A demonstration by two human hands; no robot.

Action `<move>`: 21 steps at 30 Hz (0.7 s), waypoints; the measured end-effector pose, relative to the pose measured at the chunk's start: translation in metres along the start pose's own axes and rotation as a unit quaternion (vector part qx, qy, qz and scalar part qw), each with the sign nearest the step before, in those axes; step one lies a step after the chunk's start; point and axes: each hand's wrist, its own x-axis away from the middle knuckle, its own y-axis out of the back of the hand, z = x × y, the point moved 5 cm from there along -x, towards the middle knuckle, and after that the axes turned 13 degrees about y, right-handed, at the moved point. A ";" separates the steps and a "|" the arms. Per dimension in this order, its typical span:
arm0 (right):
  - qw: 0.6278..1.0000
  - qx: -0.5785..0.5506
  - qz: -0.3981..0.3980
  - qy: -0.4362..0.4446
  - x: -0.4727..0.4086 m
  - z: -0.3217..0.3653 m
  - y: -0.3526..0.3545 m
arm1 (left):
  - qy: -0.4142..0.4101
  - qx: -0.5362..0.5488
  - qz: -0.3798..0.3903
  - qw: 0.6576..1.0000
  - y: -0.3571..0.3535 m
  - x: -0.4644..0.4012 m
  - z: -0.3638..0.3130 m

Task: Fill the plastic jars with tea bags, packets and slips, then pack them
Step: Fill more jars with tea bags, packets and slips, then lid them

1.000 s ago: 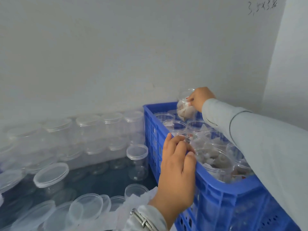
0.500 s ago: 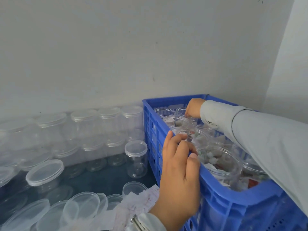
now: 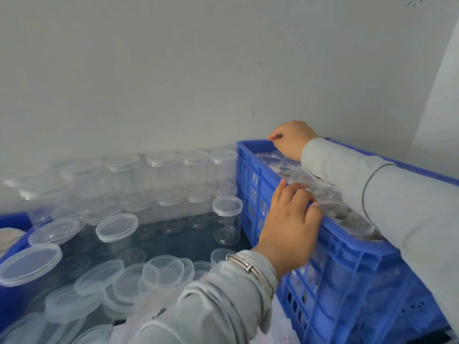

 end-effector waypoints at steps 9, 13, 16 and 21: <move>0.981 0.026 0.094 0.165 0.032 0.165 -0.013 | 0.223 -0.050 0.029 0.973 0.135 0.030 0.078; 0.962 0.054 0.181 0.199 0.047 0.215 -0.077 | 0.329 -0.088 -0.042 0.939 0.220 0.088 0.140; 0.958 0.050 0.231 0.163 0.049 0.240 -0.139 | 0.370 -0.077 -0.070 0.923 0.262 0.142 0.168; 0.960 -0.146 0.238 -0.014 0.048 0.261 -0.242 | 0.404 -0.087 -0.101 0.905 0.282 0.218 0.202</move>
